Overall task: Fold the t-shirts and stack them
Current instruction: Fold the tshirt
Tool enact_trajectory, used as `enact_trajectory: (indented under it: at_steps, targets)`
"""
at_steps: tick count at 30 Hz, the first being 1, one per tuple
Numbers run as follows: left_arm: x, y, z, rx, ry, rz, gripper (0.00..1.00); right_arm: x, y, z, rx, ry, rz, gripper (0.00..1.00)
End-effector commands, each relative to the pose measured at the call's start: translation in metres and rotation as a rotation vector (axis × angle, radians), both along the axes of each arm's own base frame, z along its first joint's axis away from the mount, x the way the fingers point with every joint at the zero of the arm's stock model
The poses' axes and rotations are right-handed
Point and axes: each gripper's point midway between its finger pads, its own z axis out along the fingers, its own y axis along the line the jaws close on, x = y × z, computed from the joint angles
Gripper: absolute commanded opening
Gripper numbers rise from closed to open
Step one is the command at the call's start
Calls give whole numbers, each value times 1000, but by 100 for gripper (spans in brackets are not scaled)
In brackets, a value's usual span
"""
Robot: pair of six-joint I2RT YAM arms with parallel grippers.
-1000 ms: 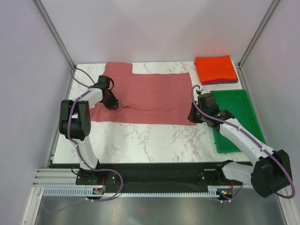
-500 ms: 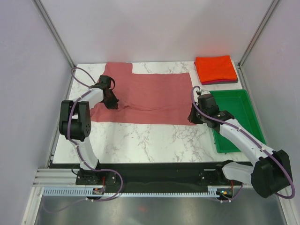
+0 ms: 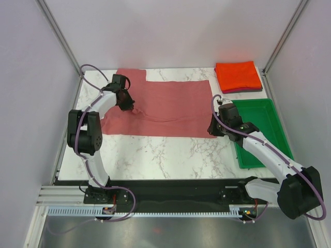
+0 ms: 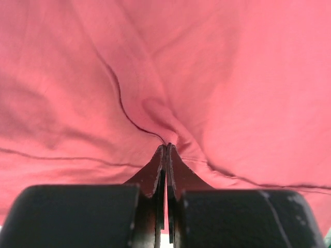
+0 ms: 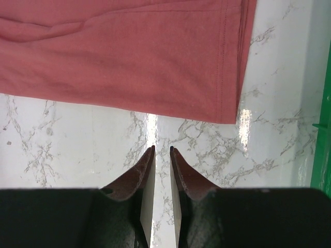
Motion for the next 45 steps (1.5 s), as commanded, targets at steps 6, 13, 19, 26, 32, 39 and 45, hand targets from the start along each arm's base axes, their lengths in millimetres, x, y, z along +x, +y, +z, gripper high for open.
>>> enact_trajectory:
  at_steps: [6, 13, 19, 26, 32, 39, 45]
  targets:
    - [50, -31, 8, -38, -74, -126, 2, 9, -2, 10, -18, -43, -6, 25]
    - [67, -64, 10, -82, -113, -312, 4, 11, -2, 14, -12, -49, -16, 25]
    - [66, -48, 39, 48, -191, -368, 39, 9, 2, 19, 11, -48, -12, 26]
    - [-2, 3, 74, 185, -204, -221, 42, 22, 13, 16, 42, -41, -7, 26]
    - [-61, 80, 19, 161, -27, 27, 34, 67, 31, 8, 25, -28, -2, 19]
    - [-73, 128, -15, 218, 84, 178, 30, 70, 26, -47, -48, 76, -24, 17]
    - [-73, 166, -43, 374, 181, 258, 29, 48, 1, -87, -159, 154, -49, 17]
